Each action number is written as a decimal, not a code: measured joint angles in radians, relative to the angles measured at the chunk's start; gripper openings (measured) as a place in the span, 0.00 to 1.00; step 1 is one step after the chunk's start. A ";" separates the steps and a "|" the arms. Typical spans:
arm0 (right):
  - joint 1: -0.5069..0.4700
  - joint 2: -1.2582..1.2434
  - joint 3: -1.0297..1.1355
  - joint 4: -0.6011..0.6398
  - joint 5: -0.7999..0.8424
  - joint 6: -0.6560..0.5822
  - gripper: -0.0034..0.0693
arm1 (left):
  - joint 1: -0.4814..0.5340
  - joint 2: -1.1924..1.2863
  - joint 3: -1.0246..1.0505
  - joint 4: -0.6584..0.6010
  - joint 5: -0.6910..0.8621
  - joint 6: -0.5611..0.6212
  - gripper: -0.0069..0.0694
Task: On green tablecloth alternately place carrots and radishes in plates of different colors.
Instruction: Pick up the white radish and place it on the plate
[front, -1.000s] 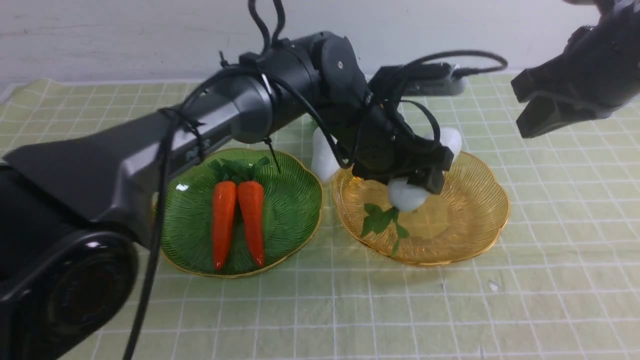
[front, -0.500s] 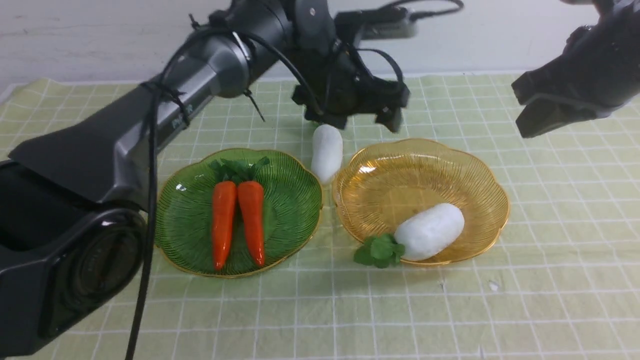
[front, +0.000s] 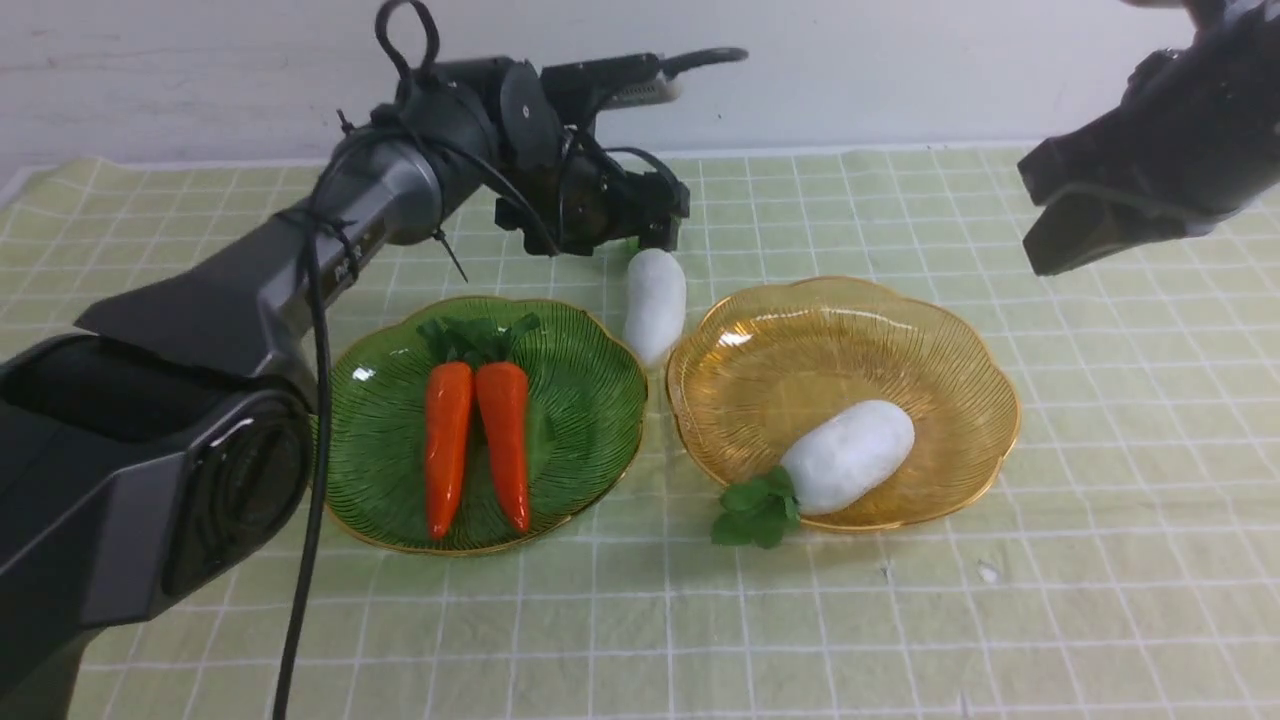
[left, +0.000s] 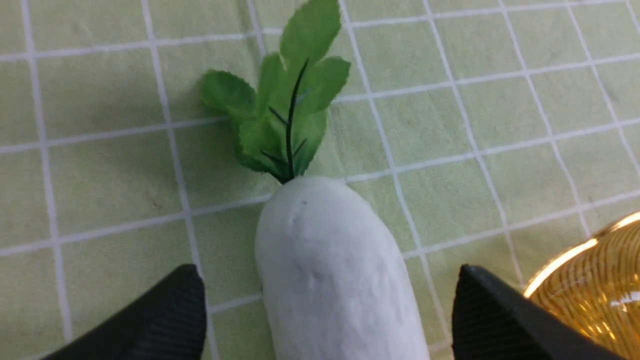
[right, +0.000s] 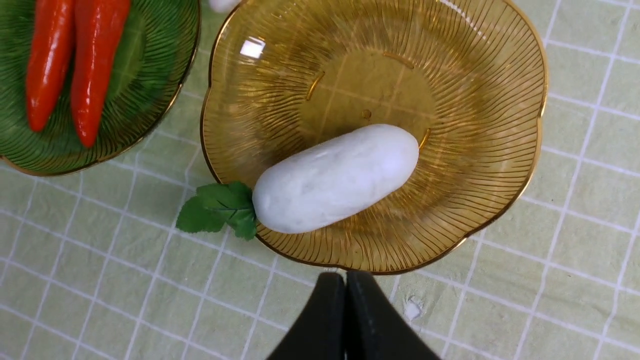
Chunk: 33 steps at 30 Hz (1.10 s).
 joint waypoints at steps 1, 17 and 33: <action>0.000 0.000 0.000 0.000 0.000 0.000 0.03 | 0.000 0.002 0.000 -0.001 0.000 0.000 0.88; 0.000 0.000 0.000 0.001 0.000 0.000 0.03 | -0.007 0.068 0.000 -0.013 -0.010 0.008 0.84; 0.000 -0.005 0.000 0.021 0.000 0.001 0.03 | 0.000 0.046 -0.431 -0.026 0.381 0.011 0.76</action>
